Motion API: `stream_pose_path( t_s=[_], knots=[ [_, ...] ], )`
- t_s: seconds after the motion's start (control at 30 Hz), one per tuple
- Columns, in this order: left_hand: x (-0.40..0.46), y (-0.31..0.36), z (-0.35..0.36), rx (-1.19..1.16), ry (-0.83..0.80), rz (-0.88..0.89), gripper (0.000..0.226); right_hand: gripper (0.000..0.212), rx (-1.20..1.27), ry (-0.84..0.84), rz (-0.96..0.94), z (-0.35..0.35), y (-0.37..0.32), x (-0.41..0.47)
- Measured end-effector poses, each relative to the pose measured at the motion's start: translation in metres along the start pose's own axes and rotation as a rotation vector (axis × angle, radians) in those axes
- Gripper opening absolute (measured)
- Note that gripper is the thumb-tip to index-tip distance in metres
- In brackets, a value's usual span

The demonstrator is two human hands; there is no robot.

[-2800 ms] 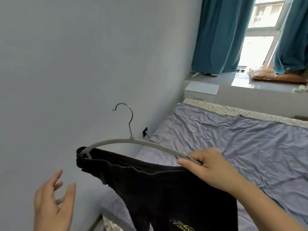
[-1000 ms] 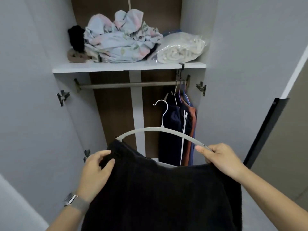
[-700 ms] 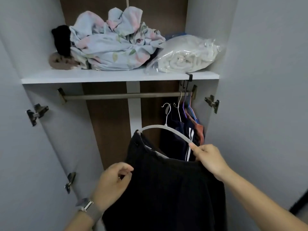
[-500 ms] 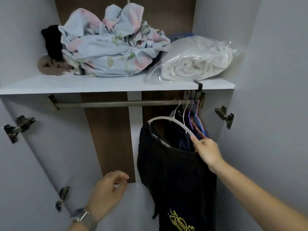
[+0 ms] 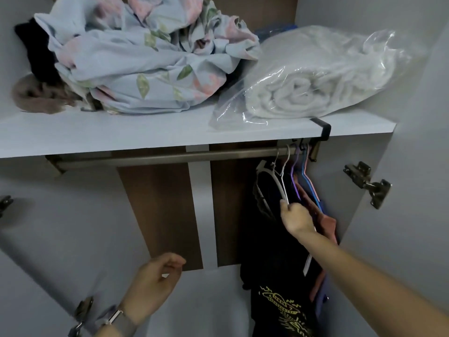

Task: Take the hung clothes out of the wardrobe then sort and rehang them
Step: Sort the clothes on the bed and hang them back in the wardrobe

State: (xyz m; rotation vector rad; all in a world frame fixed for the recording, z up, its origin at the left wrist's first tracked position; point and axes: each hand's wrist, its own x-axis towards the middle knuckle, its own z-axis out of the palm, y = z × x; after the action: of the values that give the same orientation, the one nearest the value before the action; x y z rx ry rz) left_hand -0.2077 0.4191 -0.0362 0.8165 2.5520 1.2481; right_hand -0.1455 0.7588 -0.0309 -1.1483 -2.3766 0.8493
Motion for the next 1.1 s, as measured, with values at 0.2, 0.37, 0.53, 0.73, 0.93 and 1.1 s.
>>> stream_pose_path(
  t_s=[0.2, 0.37, 0.53, 0.73, 0.93, 1.1],
  knots=[
    [0.029, 0.002, 0.002, 0.016, -0.141, 0.022, 0.027, 0.028, -0.057, -0.238, -0.049, 0.02, -0.003, 0.011],
    [0.054, 0.011, 0.006, 0.024, -0.275, 0.083, 0.024, 0.038, -0.125, -0.457, 0.042, 0.009, -0.005, 0.0],
    [0.079, 0.023, 0.027, 0.027, -0.35, 0.208, 0.019, 0.05, -0.047, -0.54, 0.21, -0.013, 0.011, -0.047],
    [0.065, 0.063, 0.102, -0.057, -0.678, 0.338, 0.023, 0.027, -0.014, -0.379, 0.307, -0.049, 0.07, -0.155],
    [-0.035, 0.134, 0.196, -0.123, -1.159, 0.535, 0.032, 0.028, 0.083, 0.013, 0.72, -0.098, 0.141, -0.332],
    [-0.164, 0.179, 0.243, -0.089, -1.428, 0.783, 0.03, 0.043, 0.174, 0.475, 1.047, -0.129, 0.166, -0.517]
  ],
)
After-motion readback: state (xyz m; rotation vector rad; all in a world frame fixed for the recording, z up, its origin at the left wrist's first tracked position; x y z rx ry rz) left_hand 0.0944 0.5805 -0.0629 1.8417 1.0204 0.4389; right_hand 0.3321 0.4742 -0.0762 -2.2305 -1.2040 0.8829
